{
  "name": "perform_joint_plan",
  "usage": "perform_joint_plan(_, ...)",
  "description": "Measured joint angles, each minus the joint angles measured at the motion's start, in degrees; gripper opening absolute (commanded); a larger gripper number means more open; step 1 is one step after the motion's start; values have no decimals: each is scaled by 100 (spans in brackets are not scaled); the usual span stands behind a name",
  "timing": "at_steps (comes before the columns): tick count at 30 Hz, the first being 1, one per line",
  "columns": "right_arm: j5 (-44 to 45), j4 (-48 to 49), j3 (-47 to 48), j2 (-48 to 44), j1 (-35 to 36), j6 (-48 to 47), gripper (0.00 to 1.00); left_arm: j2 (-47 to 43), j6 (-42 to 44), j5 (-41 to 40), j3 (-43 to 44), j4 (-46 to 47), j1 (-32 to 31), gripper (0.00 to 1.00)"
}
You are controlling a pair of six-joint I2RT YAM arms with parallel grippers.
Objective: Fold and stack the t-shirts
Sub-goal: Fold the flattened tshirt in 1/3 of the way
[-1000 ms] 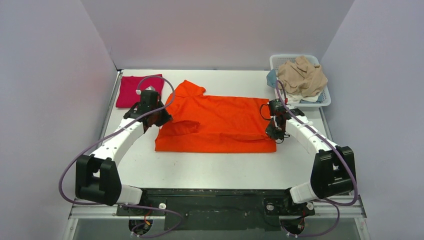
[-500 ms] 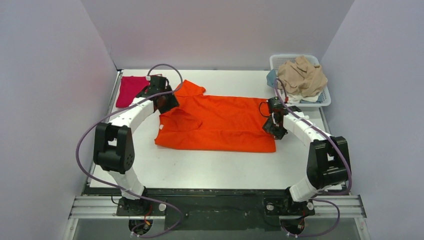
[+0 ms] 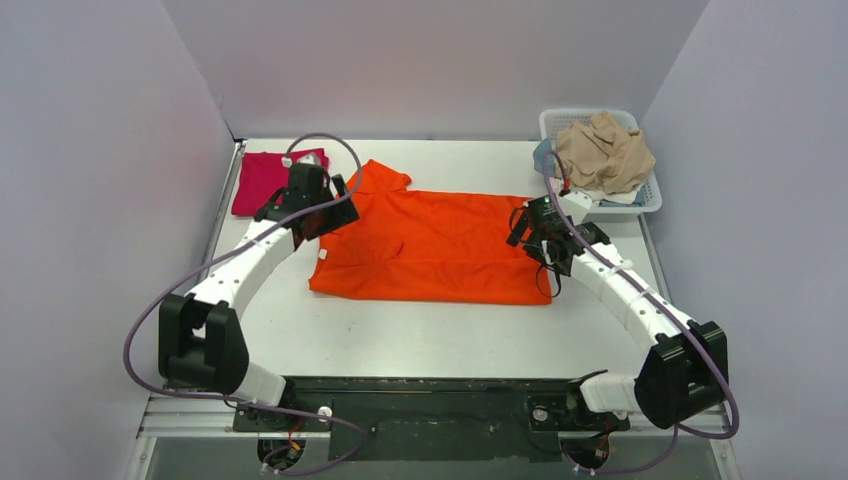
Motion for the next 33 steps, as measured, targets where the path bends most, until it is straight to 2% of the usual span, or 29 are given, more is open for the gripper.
perform_joint_plan(3,-577,428,-114,76,293,-151,87,-503,-120,271,-901,345,-105,88)
perform_joint_plan(7,-1298,1032,-234,837,328,-184,86,-345,-236,457,-1639,584,-90,89)
perform_joint_plan(12,-1611,1440,-280,1991,323,-203,86,131,-330,551,-2168,807,13,90)
perform_joint_plan(16,-1650,1821,-428,2013,323,-186,86,157,-424,632,-2369,1132,85,91)
perform_joint_plan(21,-1698,2304,-1182,1401,323,-157,86,-240,-601,549,-2806,1340,94,91)
perform_joint_plan(25,-1864,2380,-2026,514,339,-101,86,-1143,-1014,348,-3523,1064,-52,92)
perform_joint_plan(29,-2133,2149,-2719,-448,439,-42,86,-2184,-1602,114,-3976,-7,-466,92)
perform_joint_plan(33,-2328,1436,-2916,-1132,446,-129,88,-3224,-1906,-160,-4076,-1049,-748,92)
